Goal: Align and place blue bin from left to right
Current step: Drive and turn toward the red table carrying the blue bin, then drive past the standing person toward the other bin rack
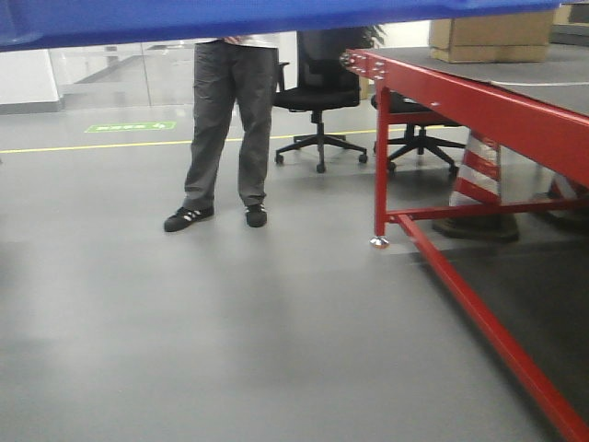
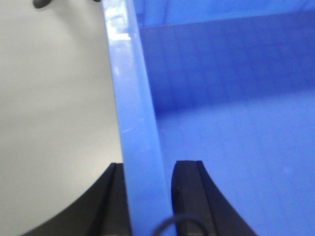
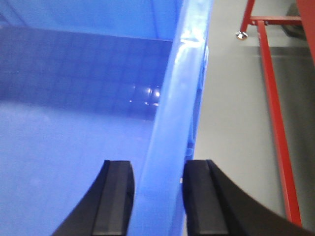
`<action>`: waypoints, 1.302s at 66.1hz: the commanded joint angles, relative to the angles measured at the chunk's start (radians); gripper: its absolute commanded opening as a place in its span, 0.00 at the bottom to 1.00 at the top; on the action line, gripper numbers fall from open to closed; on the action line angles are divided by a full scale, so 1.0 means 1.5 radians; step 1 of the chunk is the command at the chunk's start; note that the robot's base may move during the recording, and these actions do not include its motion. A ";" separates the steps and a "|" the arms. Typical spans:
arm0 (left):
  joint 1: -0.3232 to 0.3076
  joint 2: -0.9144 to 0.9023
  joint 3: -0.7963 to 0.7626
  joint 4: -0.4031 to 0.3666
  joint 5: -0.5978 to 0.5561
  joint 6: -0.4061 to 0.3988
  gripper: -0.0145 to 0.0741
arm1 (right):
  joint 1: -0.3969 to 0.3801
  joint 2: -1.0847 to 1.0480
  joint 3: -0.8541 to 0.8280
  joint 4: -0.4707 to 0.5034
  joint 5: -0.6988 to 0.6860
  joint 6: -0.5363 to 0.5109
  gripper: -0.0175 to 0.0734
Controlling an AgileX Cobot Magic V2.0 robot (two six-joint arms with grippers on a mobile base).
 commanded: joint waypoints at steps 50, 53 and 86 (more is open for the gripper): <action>-0.007 -0.018 -0.016 -0.025 -0.045 0.008 0.04 | -0.005 -0.008 -0.009 -0.025 -0.061 0.018 0.12; -0.007 -0.018 -0.016 -0.025 -0.045 0.008 0.04 | -0.005 -0.008 -0.009 -0.025 -0.061 0.018 0.12; -0.007 -0.018 -0.016 -0.007 -0.059 0.008 0.04 | -0.005 -0.008 -0.009 -0.025 -0.061 0.018 0.12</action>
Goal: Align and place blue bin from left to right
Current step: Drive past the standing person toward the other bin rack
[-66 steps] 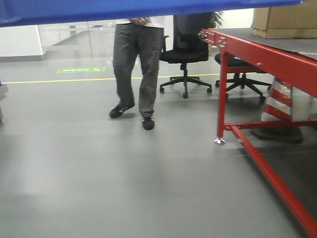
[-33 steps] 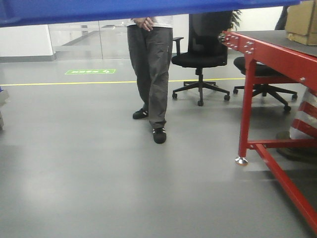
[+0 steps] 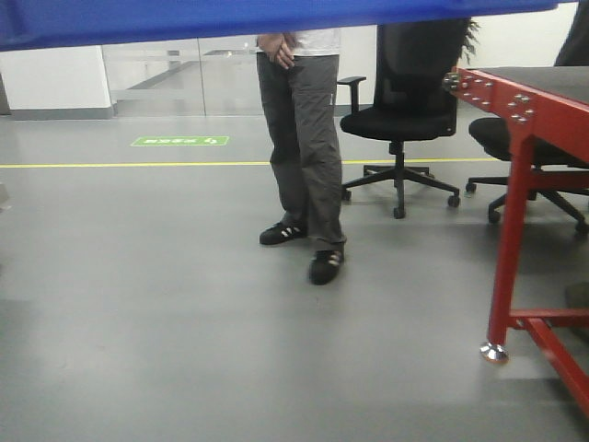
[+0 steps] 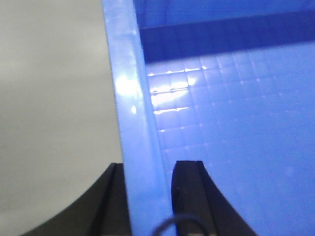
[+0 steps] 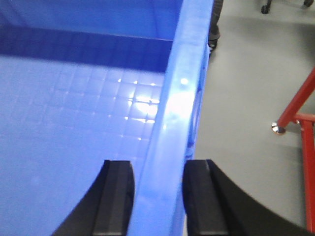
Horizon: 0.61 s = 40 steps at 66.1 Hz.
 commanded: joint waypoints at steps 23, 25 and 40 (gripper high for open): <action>-0.007 -0.018 -0.016 0.011 -0.123 0.008 0.04 | -0.005 -0.007 -0.009 -0.025 -0.061 0.018 0.12; -0.007 -0.018 -0.016 0.011 -0.127 0.008 0.04 | -0.005 -0.007 -0.009 -0.025 -0.061 0.018 0.12; -0.007 -0.018 -0.016 0.015 -0.142 0.008 0.04 | -0.005 -0.007 -0.009 -0.025 -0.061 0.018 0.12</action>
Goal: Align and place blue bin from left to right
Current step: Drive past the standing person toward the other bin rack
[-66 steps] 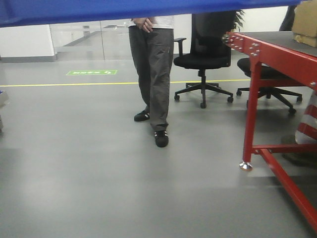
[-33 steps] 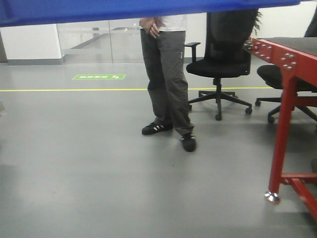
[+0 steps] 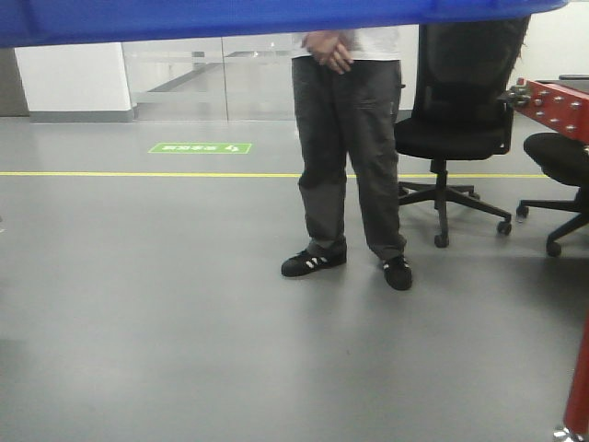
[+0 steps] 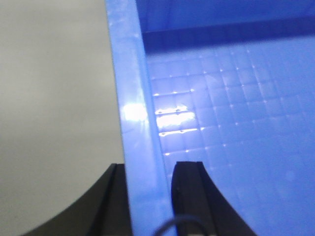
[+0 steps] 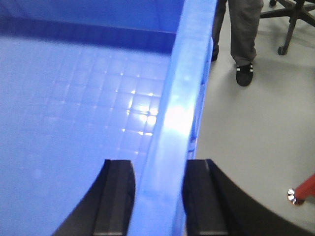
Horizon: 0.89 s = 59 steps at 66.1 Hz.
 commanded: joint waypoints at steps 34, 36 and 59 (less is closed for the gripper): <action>-0.007 -0.018 -0.016 -0.004 -0.153 0.004 0.04 | -0.005 -0.008 -0.009 -0.020 -0.036 0.017 0.12; -0.007 -0.018 -0.016 -0.004 -0.159 0.004 0.04 | -0.005 -0.008 -0.009 -0.020 -0.036 0.017 0.12; -0.007 -0.018 -0.016 -0.004 -0.198 0.004 0.04 | -0.005 -0.008 -0.009 -0.020 -0.036 0.017 0.12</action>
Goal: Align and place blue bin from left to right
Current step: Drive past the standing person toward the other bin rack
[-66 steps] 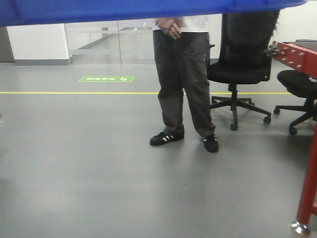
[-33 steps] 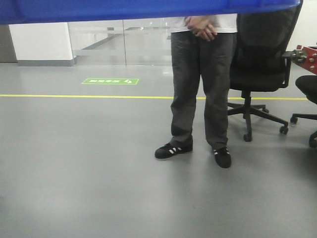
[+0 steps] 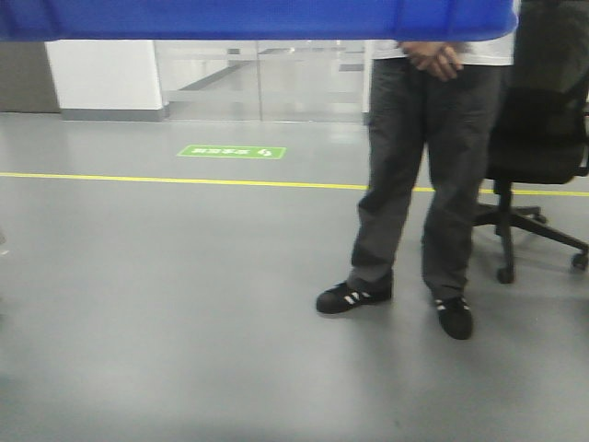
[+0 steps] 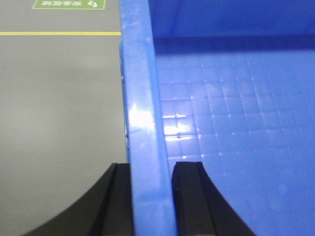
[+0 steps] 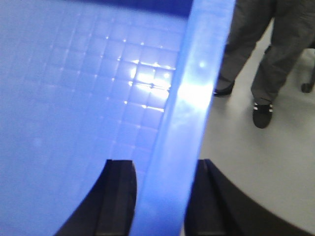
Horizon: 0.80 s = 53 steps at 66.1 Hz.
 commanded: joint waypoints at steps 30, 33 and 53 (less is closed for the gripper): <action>-0.005 -0.021 -0.016 -0.012 -0.089 -0.001 0.04 | -0.003 -0.008 -0.009 -0.014 -0.033 0.017 0.12; -0.005 -0.021 -0.016 -0.012 -0.089 -0.001 0.04 | -0.003 -0.008 -0.009 -0.014 -0.033 0.017 0.12; -0.005 -0.021 -0.016 -0.012 -0.089 -0.001 0.04 | -0.003 -0.008 -0.009 -0.014 -0.033 0.017 0.12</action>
